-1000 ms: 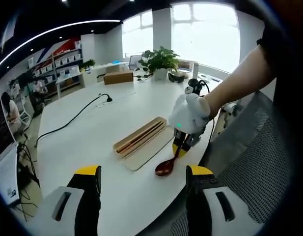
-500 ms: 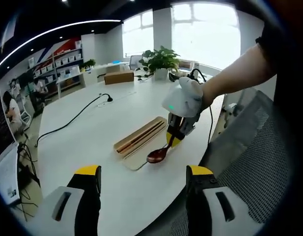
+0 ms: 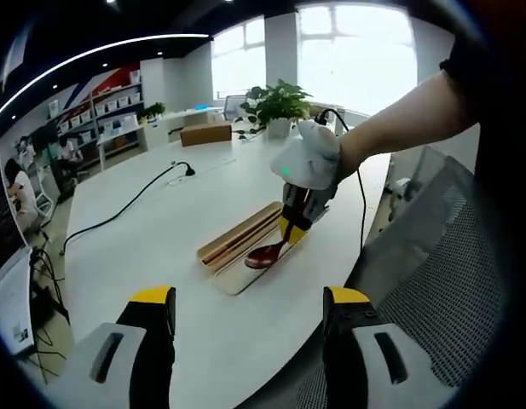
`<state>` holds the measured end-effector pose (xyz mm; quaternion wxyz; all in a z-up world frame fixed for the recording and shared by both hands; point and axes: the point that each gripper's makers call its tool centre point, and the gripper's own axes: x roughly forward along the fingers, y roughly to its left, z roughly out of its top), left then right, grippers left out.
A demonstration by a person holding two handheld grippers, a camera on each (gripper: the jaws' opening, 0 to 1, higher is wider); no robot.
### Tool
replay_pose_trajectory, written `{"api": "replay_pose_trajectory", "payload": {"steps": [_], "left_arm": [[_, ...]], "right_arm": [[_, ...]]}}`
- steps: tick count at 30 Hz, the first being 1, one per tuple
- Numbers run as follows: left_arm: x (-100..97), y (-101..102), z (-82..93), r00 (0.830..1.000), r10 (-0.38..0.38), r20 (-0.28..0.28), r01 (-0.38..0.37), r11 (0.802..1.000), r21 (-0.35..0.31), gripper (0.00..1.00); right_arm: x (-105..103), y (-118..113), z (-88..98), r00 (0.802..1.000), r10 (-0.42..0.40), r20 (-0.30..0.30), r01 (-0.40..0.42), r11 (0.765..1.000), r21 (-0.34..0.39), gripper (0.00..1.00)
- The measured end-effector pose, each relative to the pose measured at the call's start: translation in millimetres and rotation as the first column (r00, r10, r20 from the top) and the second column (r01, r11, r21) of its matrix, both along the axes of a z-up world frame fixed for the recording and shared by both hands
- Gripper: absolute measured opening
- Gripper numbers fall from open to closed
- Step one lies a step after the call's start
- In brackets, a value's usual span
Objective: Arrange the utensils inside the cutlery case until each visible utensil rests in its matching compartment.
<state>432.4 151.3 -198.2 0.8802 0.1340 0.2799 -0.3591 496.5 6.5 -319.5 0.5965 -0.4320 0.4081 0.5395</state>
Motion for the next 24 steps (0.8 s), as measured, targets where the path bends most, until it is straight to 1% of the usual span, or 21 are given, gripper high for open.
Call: {"api": "replay_pose_trajectory", "payload": {"steps": [6, 20, 24], "left_arm": [[-1.6, -1.3, -1.9, 1.000, -0.008, -0.007, 0.008, 1.000, 0.005, 0.73], [-2.0, -0.8, -2.6, 1.000, -0.003, -0.017, 0.003, 1.000, -0.001, 0.72], [-3.7, -2.7, -4.2, 1.000, -0.011, -0.027, 0.011, 1.000, -0.004, 0.72]], "right_arm": [[14.6, -0.8, 4.9, 1.000, -0.019, 0.013, 0.019, 1.000, 0.003, 0.00], [43.0, -6.9, 9.0, 0.999, -0.014, 0.045, 0.016, 0.999, -0.043, 0.00], [50.7, -6.3, 8.2, 0.998, -0.015, 0.053, 0.017, 0.999, -0.050, 0.00]]}}
